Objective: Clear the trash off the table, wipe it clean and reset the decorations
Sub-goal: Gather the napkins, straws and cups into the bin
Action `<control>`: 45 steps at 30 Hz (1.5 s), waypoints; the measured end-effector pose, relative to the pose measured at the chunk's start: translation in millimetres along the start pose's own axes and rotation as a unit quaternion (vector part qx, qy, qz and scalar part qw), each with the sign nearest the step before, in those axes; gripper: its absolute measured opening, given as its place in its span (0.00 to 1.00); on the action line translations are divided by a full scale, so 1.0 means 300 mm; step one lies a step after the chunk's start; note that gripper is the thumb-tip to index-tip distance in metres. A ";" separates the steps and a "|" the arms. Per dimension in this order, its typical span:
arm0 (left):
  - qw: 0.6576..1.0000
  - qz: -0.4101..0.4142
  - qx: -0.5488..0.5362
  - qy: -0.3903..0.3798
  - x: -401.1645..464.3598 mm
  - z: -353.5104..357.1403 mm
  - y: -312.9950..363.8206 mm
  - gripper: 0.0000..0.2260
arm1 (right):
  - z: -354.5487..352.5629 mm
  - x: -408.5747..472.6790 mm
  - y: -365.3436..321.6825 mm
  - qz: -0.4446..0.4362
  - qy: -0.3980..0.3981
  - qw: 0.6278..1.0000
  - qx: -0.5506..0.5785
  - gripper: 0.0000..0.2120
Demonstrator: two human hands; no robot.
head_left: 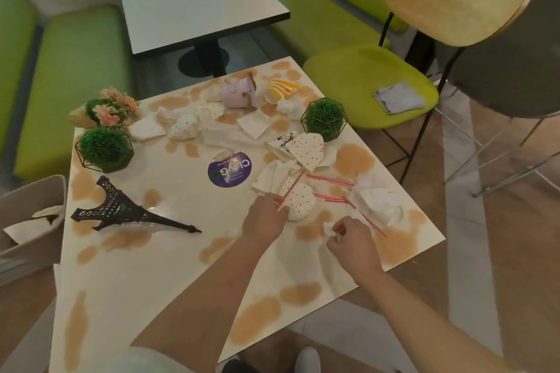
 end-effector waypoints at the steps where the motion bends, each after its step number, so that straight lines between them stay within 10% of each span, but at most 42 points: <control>1: 1.000 0.000 0.011 0.006 0.016 -0.001 0.006 0.15 | -0.007 0.008 -0.006 0.005 0.018 1.000 0.023 0.07; 16: 0.993 -0.010 0.115 0.033 0.121 0.039 0.061 0.22 | 0.035 0.180 -0.108 0.066 -0.099 0.987 0.108 0.25; 31: 0.994 -0.047 -0.063 0.076 0.062 -0.080 -0.019 0.12 | 0.047 0.164 -0.212 0.082 -0.077 0.985 0.131 0.17; 45: 0.963 -0.108 -0.153 0.192 -0.027 -0.581 -0.354 0.15 | 0.271 0.064 -0.766 -0.051 -0.128 0.975 0.172 0.13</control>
Point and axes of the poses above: each hand's wrist, its own x-axis towards the middle knuckle, its own z-axis out of the palm, y = z × x, the point moved 3 cm from there along x, towards the middle knuckle, and after that the axes turned 3 degrees about -x, right-handed, at the moved point
